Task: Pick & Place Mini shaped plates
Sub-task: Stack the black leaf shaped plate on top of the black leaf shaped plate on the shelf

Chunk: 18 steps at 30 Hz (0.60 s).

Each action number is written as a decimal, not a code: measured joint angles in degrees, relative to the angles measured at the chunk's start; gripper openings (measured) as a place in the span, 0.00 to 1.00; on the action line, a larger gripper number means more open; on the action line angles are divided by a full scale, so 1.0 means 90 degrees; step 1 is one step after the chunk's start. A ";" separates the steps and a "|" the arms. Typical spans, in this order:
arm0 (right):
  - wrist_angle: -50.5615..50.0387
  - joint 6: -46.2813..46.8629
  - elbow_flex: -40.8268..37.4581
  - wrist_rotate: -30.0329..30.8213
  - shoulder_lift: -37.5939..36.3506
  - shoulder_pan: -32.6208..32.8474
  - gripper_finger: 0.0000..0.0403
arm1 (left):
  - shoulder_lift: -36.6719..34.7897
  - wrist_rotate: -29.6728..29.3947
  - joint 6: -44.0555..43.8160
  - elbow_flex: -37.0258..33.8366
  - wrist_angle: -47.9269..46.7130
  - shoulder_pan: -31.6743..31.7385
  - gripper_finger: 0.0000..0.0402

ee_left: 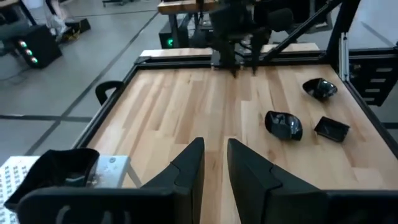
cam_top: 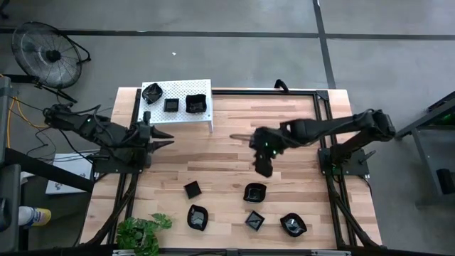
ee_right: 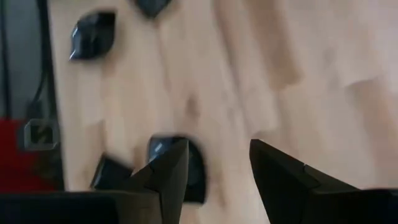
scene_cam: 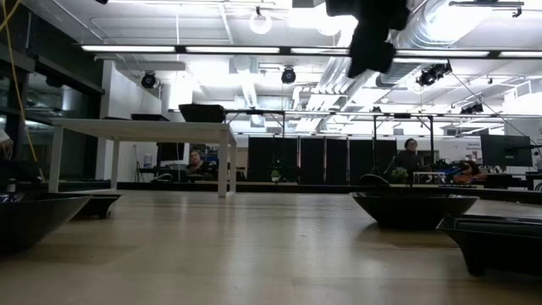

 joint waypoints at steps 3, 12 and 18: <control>0.0058 0.0192 -0.0339 -0.0289 0.0000 0.0317 0.41 | -0.0006 0.0101 0.0064 0.0000 -0.0006 -0.0026 0.17; 0.0932 -0.0446 -0.1287 0.0026 -0.0007 0.1414 0.41 | -0.0006 0.0608 0.0334 0.0000 -0.0009 -0.0023 0.17; 0.2074 0.0304 -0.2149 0.0298 -0.0005 0.1501 0.41 | -0.0023 0.0801 0.0626 0.0000 -0.0009 -0.0023 0.17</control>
